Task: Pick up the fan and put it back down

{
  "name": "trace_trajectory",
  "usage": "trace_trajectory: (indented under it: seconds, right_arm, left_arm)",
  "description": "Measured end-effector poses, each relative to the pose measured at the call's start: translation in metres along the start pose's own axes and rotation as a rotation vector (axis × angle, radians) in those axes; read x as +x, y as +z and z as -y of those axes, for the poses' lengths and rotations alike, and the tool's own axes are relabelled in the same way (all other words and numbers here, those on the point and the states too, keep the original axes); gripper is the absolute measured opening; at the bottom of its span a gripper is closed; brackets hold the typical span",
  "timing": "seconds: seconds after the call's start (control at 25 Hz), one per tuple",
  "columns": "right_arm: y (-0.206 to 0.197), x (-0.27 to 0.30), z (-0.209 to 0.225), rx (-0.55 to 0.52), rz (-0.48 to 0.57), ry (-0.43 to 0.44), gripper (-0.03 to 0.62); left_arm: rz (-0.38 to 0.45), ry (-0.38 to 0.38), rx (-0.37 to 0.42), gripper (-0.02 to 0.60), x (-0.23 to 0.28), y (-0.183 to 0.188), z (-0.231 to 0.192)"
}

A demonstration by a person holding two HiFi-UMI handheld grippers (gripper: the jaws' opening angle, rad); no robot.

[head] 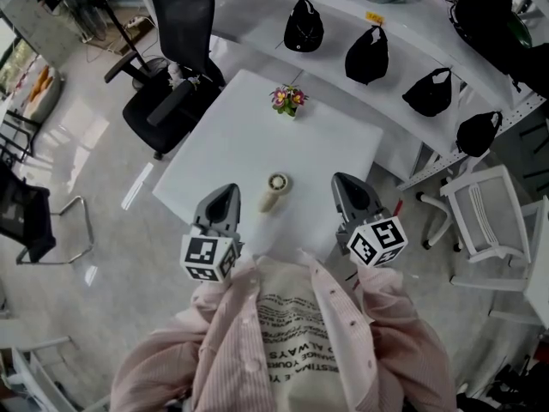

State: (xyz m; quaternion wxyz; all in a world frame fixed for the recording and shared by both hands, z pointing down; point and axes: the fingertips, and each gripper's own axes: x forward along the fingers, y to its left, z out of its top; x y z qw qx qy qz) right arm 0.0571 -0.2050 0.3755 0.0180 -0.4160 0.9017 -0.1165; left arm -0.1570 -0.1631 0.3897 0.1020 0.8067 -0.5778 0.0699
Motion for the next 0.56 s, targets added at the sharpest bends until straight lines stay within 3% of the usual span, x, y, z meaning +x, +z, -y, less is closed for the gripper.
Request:
trace_trajectory:
  seconds: [0.56]
  right_arm:
    - [-0.0057,-0.0079,-0.0039,0.007,0.004,0.013,-0.002]
  left_arm:
    - [-0.022,0.019,0.024,0.002,-0.0088,-0.0047,-0.0011]
